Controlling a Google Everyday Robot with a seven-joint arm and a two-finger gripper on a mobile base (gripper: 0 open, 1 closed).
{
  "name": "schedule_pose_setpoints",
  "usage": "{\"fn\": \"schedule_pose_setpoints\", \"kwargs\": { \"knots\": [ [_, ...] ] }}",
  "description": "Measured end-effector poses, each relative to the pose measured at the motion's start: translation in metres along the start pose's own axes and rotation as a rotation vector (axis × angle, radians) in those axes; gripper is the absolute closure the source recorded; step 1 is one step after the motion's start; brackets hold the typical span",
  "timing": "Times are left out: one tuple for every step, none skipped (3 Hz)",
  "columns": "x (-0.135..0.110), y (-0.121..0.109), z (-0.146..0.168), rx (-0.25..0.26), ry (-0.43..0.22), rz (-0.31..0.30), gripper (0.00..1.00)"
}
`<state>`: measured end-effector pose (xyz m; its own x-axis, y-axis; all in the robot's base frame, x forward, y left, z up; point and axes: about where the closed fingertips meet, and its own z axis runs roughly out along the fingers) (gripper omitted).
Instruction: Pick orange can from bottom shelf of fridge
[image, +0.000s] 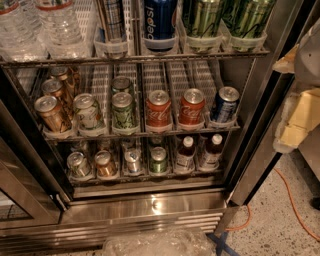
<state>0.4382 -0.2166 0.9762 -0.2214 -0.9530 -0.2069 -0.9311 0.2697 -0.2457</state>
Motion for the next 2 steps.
{"fn": "schedule_pose_setpoints", "kwargs": {
  "knots": [
    [-0.003, 0.002, 0.001, 0.010, -0.015, 0.004, 0.00],
    [-0.021, 0.016, 0.011, 0.001, -0.070, -0.015, 0.00]
  ]
}}
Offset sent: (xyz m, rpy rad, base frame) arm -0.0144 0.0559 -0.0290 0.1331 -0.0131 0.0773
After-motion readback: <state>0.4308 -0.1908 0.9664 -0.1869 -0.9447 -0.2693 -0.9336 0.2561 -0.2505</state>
